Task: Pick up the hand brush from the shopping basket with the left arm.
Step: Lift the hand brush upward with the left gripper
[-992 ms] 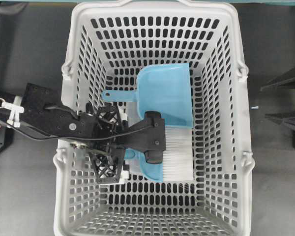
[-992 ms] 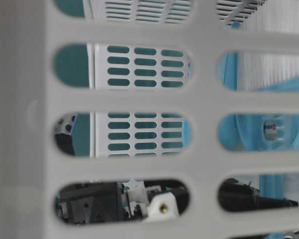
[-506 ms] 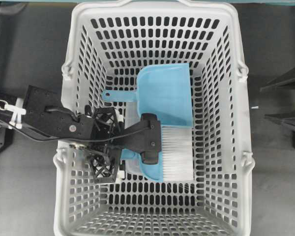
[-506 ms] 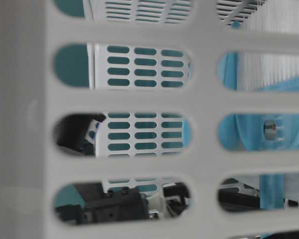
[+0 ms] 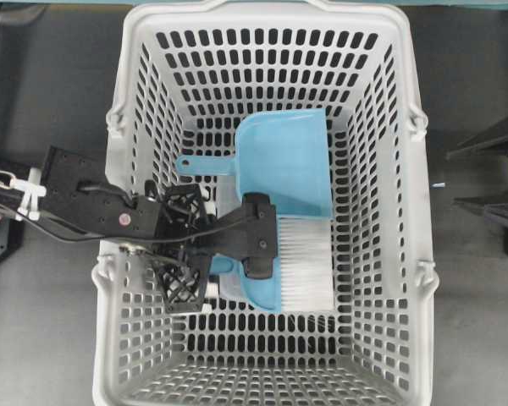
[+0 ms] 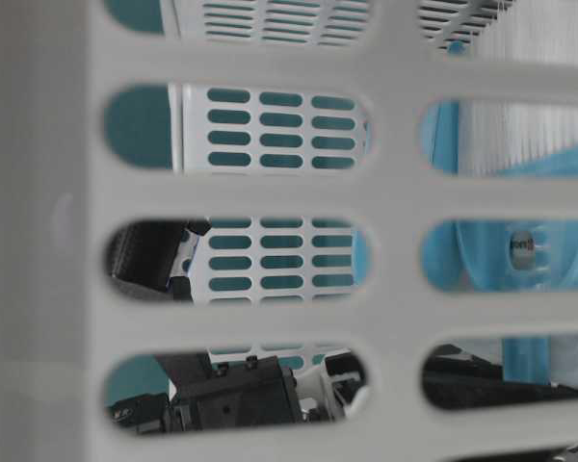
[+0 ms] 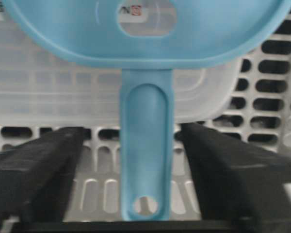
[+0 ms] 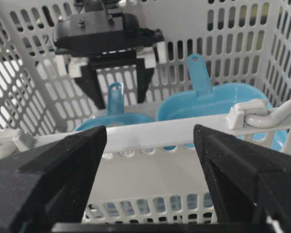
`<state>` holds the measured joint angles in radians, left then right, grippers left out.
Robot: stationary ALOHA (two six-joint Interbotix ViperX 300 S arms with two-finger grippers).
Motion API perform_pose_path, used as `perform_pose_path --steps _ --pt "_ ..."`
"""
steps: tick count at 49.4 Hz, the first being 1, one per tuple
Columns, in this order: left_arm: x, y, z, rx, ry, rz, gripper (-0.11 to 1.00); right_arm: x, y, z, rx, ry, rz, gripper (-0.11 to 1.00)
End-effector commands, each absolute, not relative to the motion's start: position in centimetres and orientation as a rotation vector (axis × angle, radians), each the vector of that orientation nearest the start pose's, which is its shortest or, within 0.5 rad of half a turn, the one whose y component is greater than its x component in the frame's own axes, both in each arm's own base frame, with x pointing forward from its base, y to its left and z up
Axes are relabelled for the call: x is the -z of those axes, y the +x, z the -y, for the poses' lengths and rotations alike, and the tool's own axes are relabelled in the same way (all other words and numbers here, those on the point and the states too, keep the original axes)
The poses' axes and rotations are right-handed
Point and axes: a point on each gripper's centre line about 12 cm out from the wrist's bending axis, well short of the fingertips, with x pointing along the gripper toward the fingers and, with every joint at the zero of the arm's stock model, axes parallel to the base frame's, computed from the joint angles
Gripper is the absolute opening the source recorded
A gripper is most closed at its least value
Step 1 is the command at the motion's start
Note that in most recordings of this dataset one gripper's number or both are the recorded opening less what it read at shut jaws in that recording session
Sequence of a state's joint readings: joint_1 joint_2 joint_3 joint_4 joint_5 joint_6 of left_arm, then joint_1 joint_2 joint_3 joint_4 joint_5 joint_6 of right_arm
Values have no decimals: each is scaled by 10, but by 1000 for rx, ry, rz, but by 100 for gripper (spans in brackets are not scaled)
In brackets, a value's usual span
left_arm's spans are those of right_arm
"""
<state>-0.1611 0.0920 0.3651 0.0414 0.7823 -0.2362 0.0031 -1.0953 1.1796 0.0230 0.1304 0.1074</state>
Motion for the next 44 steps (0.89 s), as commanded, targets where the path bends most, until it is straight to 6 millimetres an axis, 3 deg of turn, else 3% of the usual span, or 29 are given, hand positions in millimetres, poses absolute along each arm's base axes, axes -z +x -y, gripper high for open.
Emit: perform_pose_path --steps 1,5,7,25,44 --pt "-182 390 61 -4 -53 -1219 58 -270 177 -1 9 133 -198 70" --pt "-182 390 61 -1 -49 -1217 34 -270 177 -1 9 135 -196 70" --pt "-183 390 60 -1 -49 -1214 28 -270 177 -1 9 135 -196 70" --pt "-202 389 60 8 -52 -1164 28 -270 177 -1 9 138 -196 70" --pt "-267 382 60 62 -17 -989 29 -269 177 0 10 136 -198 70"
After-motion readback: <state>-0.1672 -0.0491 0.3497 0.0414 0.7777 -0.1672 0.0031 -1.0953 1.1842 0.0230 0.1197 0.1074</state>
